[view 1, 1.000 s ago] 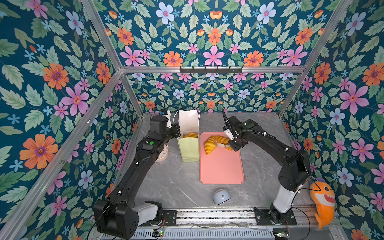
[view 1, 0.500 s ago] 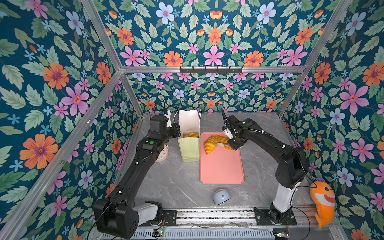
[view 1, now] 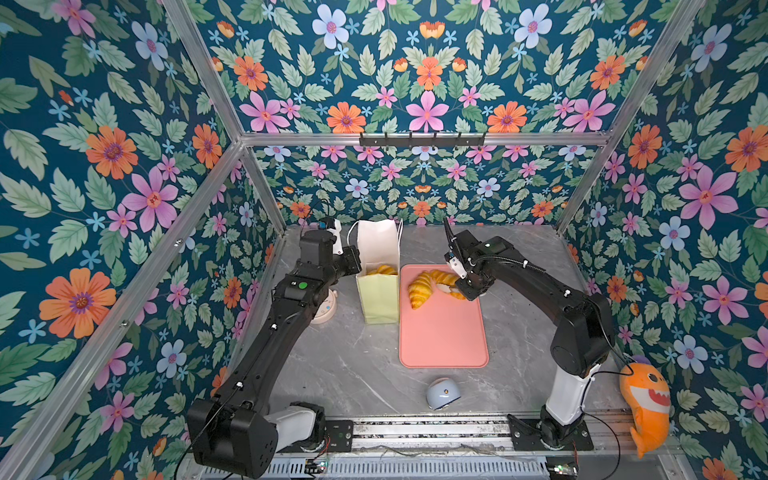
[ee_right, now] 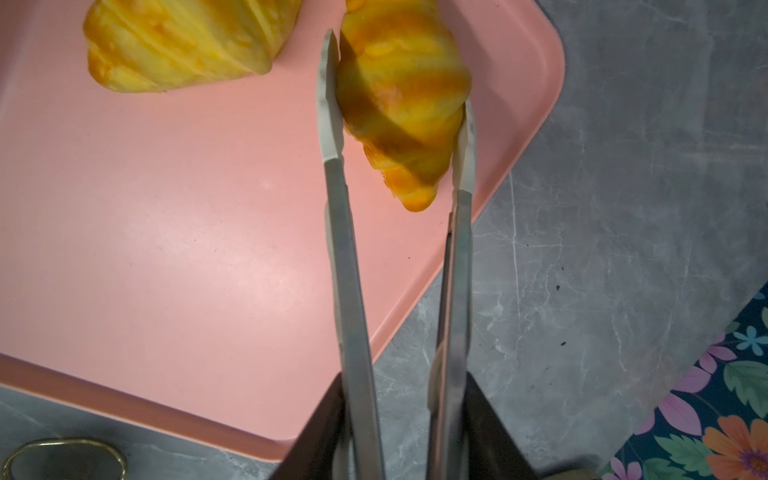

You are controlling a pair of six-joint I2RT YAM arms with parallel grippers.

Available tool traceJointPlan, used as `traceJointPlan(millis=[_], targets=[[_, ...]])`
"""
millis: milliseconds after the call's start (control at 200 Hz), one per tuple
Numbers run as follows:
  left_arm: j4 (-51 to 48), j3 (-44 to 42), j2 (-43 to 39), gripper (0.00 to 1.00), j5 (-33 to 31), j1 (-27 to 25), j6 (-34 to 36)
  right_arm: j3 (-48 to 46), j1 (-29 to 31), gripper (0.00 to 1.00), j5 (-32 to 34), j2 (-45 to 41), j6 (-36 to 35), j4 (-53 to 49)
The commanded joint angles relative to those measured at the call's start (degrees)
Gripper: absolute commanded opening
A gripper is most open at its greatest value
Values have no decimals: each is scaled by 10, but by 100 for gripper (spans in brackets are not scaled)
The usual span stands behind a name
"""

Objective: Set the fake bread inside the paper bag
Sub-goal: 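Lower the open tongs around the croissant farther from the robot, then pinch the croissant with the tongs and lift it off the tray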

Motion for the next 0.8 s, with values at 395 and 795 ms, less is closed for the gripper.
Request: traceJointPlan(millis=[395,795], targets=[[-3,5,-5,29,2,0,6,0,0,34,-5,-31,22,-31],[-16,18,-20,38,-8,0,9,31,0,32,-10,-80,70,-69]])
